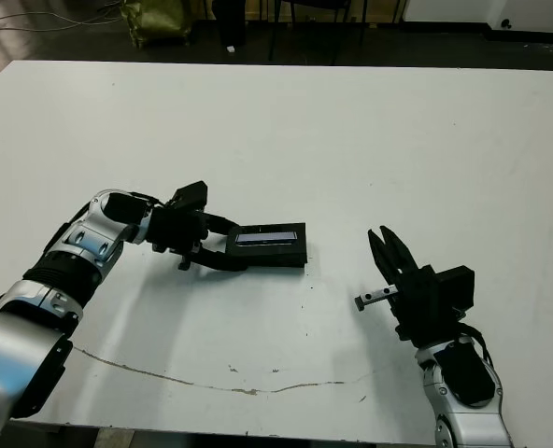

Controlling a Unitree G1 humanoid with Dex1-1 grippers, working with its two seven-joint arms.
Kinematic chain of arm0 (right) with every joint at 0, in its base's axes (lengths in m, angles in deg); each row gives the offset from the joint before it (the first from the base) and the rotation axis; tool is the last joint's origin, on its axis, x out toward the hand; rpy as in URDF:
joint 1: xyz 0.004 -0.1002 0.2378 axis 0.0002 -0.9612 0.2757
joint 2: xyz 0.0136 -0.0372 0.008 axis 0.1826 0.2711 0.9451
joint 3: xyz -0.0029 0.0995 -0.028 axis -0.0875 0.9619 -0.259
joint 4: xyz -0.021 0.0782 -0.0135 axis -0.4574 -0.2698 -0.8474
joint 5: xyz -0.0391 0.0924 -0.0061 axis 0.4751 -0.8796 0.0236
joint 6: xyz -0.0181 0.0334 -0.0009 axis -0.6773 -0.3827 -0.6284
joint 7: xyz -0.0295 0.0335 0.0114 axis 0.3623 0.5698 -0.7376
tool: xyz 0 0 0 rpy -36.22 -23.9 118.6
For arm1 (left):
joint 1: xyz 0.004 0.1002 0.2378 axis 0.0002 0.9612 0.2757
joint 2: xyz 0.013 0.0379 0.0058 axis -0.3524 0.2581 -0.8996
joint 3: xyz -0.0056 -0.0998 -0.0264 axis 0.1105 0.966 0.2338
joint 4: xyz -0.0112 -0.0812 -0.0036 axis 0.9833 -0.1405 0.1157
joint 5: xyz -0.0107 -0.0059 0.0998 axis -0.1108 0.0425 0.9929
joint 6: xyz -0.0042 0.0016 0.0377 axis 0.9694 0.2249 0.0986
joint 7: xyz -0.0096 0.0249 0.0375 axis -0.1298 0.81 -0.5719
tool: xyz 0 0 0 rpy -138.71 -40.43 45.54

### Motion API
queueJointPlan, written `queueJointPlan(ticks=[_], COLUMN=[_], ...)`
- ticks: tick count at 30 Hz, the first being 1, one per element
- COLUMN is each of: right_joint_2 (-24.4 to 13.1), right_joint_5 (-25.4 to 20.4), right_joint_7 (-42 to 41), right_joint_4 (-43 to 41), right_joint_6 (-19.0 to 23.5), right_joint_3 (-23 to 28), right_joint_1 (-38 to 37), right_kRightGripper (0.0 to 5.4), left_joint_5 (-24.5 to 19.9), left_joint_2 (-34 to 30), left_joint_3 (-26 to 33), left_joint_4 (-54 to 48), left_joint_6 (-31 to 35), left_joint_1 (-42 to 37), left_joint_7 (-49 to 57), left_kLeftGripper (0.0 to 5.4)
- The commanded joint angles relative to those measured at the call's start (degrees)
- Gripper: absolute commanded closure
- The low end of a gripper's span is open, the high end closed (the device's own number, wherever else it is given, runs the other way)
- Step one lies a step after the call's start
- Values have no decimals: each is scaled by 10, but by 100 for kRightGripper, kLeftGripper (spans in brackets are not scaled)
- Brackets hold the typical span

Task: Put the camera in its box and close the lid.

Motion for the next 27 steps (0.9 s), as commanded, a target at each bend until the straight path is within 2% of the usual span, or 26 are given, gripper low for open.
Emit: queueJointPlan(ticks=[1,14,18,21,27], right_joint_2=[-4,-2,-2,-2,-3], right_joint_5=[2,2,3,6,-1], right_joint_7=[2,-1,1,2,0], right_joint_4=[0,7,7,6,3], right_joint_6=[8,0,0,-1,7], right_joint_3=[1,0,-1,-1,0], right_joint_1=[-6,-2,-2,-3,-4], right_kRightGripper=[540,540,540,540,540], left_joint_5=[15,42,66,89,96], left_joint_2=[29,12,4,-4,-11], left_joint_3=[-11,-31,-63,-97,-110], left_joint_4=[0,3,7,-5,-8], left_joint_6=[15,-9,-4,-17,-30], left_joint_1=[-18,-17,-36,-48,-43], left_joint_7=[24,7,-25,-54,-62], left_kLeftGripper=[319,319,319,257,114])
